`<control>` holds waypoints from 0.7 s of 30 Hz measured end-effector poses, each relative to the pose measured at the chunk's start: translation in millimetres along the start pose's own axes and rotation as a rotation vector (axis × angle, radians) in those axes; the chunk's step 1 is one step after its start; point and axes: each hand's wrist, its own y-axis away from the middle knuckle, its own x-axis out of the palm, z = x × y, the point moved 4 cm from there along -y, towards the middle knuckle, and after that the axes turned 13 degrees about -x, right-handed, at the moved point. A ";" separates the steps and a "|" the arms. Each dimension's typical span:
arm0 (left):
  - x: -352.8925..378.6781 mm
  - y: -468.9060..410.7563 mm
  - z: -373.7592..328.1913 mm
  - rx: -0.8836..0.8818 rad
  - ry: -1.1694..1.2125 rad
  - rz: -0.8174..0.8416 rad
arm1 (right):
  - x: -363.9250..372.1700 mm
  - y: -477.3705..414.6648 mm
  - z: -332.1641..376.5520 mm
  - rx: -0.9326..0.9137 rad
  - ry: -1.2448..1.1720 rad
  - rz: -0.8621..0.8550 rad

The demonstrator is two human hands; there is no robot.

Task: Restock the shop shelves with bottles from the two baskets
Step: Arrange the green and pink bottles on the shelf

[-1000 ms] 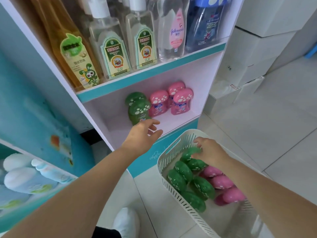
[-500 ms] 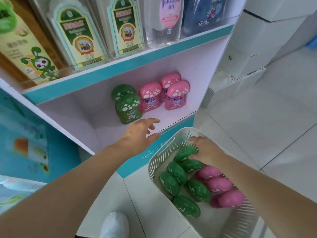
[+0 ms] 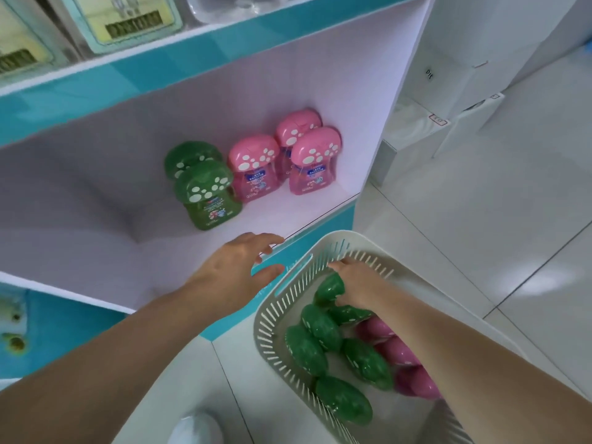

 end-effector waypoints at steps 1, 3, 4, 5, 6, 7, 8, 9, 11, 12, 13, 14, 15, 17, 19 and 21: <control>1.8 -0.5 -3.2 0.006 0.006 0.001 | 3.8 -0.7 -3.2 0.005 -0.003 -0.004; 5.5 -2.9 -8.4 0.023 0.014 0.003 | 10.3 -1.1 -9.6 0.013 -0.018 -0.024; 7.3 -4.4 -10.4 0.029 0.015 0.002 | 12.6 -1.4 -12.1 0.016 -0.023 -0.038; 8.7 -5.8 -12.0 0.032 0.016 0.001 | 14.5 -1.8 -13.8 0.017 -0.026 -0.051; 9.5 -7.1 -12.9 0.033 0.018 0.001 | 16.5 -2.9 -15.1 0.020 -0.030 -0.058; 10.6 -7.8 -13.4 0.034 0.021 0.002 | 19.1 -3.9 -16.2 0.027 -0.043 -0.054; 11.8 -8.0 -13.6 0.034 0.024 0.005 | 21.7 -4.9 -17.2 0.038 -0.066 -0.044; 13.4 -7.8 -13.5 0.032 0.023 0.012 | 24.0 -5.7 -18.2 0.053 -0.097 -0.033; 16.6 -8.1 -12.6 0.026 0.014 0.026 | 26.0 -7.7 -20.4 0.077 -0.157 -0.015; 18.0 -8.5 -12.0 0.023 0.010 0.028 | 25.9 -8.8 -21.7 0.085 -0.184 -0.005; 19.0 -9.2 -11.7 0.019 0.006 0.029 | 25.2 -9.7 -23.0 0.091 -0.208 0.006; 19.7 -10.2 -11.3 0.016 0.004 0.029 | 24.2 -11.1 -24.2 0.094 -0.230 0.016; 20.5 -11.5 -10.9 0.012 0.003 0.030 | 23.3 -12.5 -25.4 0.097 -0.248 0.025; 22.4 -13.8 -10.5 0.006 -0.003 0.038 | 22.4 -14.9 -27.9 0.108 -0.286 0.035; 24.0 -15.5 -10.8 0.007 -0.008 0.045 | 22.4 -16.4 -30.7 0.119 -0.326 0.019; 25.0 -16.3 -11.7 0.009 -0.007 0.054 | 23.5 -15.7 -32.0 0.116 -0.361 -0.012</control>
